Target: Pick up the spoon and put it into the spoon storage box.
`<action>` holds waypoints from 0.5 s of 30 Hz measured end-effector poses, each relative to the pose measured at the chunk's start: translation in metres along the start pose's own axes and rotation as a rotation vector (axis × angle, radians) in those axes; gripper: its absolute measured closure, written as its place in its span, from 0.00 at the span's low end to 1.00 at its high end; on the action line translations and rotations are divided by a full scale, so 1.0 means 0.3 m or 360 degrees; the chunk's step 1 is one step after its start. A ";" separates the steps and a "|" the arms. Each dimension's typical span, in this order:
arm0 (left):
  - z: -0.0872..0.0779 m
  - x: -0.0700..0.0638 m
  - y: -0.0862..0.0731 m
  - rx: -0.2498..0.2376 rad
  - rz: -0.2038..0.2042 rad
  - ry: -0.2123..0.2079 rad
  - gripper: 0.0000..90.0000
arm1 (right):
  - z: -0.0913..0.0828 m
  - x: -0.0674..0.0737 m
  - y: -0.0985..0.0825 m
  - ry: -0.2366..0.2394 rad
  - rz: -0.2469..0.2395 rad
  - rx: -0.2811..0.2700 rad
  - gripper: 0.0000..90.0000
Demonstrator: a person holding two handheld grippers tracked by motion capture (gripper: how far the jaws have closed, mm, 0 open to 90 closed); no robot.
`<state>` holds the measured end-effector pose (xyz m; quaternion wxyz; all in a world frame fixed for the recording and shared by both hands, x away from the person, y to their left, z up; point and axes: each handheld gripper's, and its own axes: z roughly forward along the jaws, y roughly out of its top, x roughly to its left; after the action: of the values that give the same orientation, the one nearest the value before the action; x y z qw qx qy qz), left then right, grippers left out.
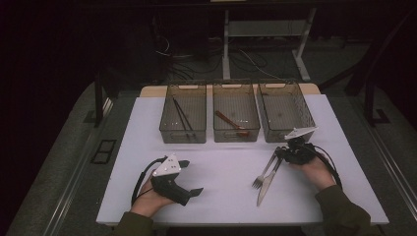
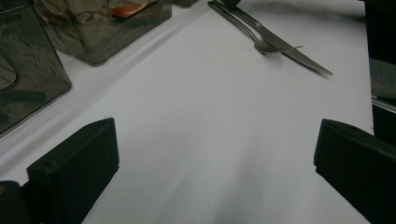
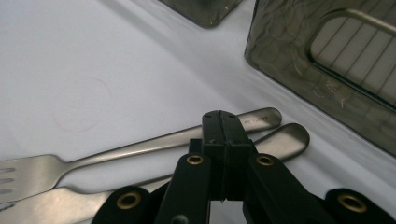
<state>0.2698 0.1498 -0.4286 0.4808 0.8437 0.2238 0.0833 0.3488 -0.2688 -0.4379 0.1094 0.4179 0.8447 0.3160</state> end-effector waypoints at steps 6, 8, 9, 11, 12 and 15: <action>0.001 0.000 0.000 0.0003 0.0002 -0.0001 0.00 | 0.013 0.006 0.001 -0.0030 -0.0044 0.0025 1.00; -0.001 -0.001 0.000 0.0007 0.0005 -0.0002 0.00 | 0.012 0.009 0.001 -0.0030 -0.0050 0.0033 1.00; -0.001 -0.001 0.000 0.0008 0.0006 -0.0003 0.00 | 0.012 0.010 0.000 -0.0032 -0.0056 0.0039 1.00; -0.001 0.000 0.000 0.0008 0.0003 -0.0004 0.00 | 0.011 0.012 -0.001 -0.0034 -0.0065 0.0047 1.00; 0.000 0.000 0.000 0.0003 0.0001 -0.0002 0.00 | 0.010 0.013 -0.003 -0.0027 -0.0067 0.0057 1.00; -0.001 0.000 0.001 0.0009 0.0013 -0.0004 0.00 | 0.006 0.017 -0.009 -0.0040 -0.0082 0.0076 1.00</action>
<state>0.2698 0.1499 -0.4283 0.4783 0.8460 0.2201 0.0837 0.3446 -0.2652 -0.4407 0.1182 0.4024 0.8611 0.2876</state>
